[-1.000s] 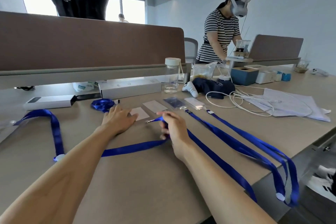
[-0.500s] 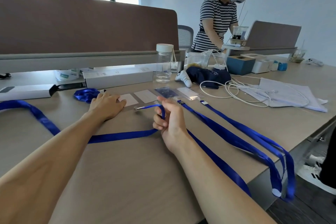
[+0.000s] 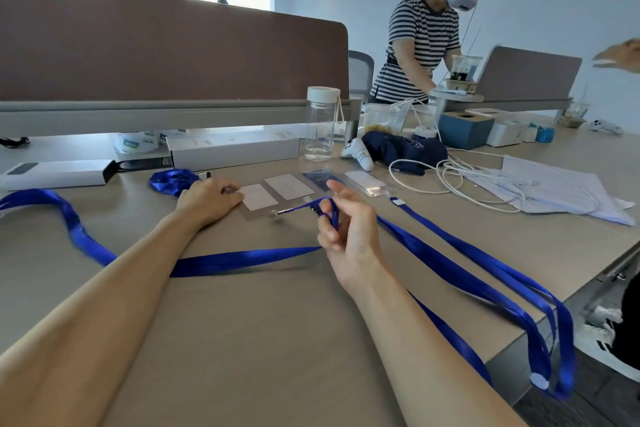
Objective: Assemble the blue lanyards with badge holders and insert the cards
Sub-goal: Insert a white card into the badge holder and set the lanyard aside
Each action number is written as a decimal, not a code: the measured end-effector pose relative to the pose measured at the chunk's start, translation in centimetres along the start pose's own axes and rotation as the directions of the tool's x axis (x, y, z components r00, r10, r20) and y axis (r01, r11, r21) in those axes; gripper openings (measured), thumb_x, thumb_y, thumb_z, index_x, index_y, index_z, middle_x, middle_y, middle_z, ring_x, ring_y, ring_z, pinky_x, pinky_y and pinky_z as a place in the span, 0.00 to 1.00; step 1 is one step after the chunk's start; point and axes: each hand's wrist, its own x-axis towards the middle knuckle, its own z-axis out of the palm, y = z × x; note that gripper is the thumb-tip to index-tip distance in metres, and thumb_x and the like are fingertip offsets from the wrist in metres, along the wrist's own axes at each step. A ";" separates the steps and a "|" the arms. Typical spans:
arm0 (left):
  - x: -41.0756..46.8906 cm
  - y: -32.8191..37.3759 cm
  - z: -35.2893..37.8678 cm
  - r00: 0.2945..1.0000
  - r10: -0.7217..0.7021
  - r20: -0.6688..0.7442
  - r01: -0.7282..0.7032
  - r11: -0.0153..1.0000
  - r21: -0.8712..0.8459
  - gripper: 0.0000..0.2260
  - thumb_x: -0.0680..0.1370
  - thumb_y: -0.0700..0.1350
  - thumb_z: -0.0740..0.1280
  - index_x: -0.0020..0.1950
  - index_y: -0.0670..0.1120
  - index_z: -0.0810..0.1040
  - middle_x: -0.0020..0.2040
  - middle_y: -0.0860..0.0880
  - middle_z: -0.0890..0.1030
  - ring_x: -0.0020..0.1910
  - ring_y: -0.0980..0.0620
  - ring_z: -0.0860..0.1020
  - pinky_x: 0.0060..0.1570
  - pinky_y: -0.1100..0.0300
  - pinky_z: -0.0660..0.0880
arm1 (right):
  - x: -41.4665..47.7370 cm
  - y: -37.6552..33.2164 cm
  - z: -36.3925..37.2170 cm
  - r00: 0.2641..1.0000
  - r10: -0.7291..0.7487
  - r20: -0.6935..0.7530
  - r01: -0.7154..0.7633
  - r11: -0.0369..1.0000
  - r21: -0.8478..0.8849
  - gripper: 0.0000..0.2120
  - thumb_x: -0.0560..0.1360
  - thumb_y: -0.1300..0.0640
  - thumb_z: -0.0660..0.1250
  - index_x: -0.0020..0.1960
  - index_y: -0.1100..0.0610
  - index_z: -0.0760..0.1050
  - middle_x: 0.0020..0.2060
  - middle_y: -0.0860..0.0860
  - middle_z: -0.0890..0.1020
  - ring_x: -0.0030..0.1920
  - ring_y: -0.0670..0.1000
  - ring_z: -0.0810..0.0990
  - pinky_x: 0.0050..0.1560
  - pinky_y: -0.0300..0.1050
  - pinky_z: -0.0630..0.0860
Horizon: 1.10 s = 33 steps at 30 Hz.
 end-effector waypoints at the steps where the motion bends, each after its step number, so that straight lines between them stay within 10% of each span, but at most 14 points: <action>1: 0.0 0.1 0.0 1.000 0.004 0.007 -0.004 1.000 0.002 0.17 0.77 0.58 0.63 0.64 0.57 0.76 0.63 0.47 0.78 0.63 0.43 0.73 0.62 0.48 0.68 | 0.0 -0.1 -0.1 1.000 -0.010 -0.019 0.010 1.000 -0.001 0.12 0.80 0.64 0.55 0.55 0.57 0.76 0.29 0.51 0.76 0.19 0.46 0.63 0.19 0.36 0.55; 9: -0.9 1.1 -0.3 0.994 0.012 0.105 -0.033 0.978 0.205 0.35 0.73 0.72 0.56 0.74 0.55 0.64 0.73 0.45 0.65 0.72 0.41 0.61 0.68 0.42 0.59 | 0.1 0.4 0.1 0.996 -0.036 -0.085 0.016 0.975 -0.223 0.12 0.79 0.66 0.55 0.53 0.57 0.77 0.32 0.51 0.76 0.20 0.46 0.63 0.18 0.35 0.56; 27: -1.2 1.4 0.0 0.993 -0.022 0.112 -0.014 0.949 0.314 0.26 0.80 0.63 0.50 0.75 0.54 0.63 0.73 0.41 0.63 0.71 0.40 0.61 0.67 0.44 0.60 | -7.1 -1.5 -1.8 0.997 0.074 0.034 -0.054 0.914 -0.403 0.12 0.81 0.61 0.55 0.59 0.60 0.75 0.33 0.53 0.76 0.24 0.50 0.70 0.25 0.42 0.68; 33: -6.0 3.0 0.2 0.961 0.213 -0.177 -0.192 0.973 0.131 0.14 0.81 0.47 0.55 0.63 0.46 0.74 0.62 0.42 0.74 0.63 0.42 0.69 0.57 0.46 0.71 | -8.6 -1.8 -2.3 0.994 0.102 0.043 -0.068 0.868 -0.492 0.10 0.82 0.58 0.56 0.60 0.56 0.73 0.38 0.53 0.77 0.29 0.48 0.73 0.29 0.42 0.73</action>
